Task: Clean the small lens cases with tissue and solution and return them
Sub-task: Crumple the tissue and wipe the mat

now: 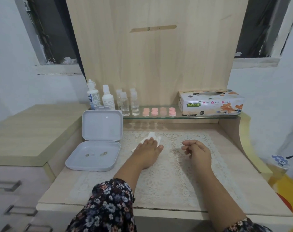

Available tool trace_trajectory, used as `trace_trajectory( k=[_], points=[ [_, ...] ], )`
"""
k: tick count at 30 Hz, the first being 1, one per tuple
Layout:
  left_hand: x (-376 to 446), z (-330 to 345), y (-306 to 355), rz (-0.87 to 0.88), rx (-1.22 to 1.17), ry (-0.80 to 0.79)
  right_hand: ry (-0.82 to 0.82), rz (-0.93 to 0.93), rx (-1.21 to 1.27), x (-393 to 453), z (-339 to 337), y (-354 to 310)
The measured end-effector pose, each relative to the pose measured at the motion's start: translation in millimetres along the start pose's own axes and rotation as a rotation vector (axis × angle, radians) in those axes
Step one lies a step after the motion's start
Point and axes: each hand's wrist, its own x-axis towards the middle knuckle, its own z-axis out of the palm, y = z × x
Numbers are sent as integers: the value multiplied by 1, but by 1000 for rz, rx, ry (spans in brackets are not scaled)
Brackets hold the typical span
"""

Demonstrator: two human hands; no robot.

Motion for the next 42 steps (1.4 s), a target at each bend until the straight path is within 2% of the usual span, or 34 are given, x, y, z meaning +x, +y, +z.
trace_trajectory(
  k=[6, 12, 17, 24, 26, 29, 31, 35, 37, 42],
  points=[
    [-2, -6, -17, 7, -196, 97, -4, 6, -7, -1, 1, -1],
    [-15, 1, -21, 10, -585, 98, -5, -6, -7, -3, -1, -1],
    [-37, 10, -24, 141, -518, 17, -18, -12, -24, -2, -1, 0],
    [-86, 14, -6, 197, -682, -111, -27, -26, -57, 1, -3, 3],
    [-99, 17, -6, 239, -628, -98, -28, -27, -69, 2, -3, 4],
    [-106, 20, -17, 181, -491, -46, -35, -33, -91, 3, -4, 5],
    [-98, 18, -29, 95, -354, 52, -46, -42, -112, 4, -6, 6],
    [-83, 14, -39, -47, -371, 265, -44, -47, -138, 7, -6, 7],
    [-76, 14, -33, -71, -343, 264, -36, -48, -128, 7, -6, 7],
    [-75, 17, 2, 31, -427, 167, -17, -35, -83, 8, -4, 6]
  ],
)
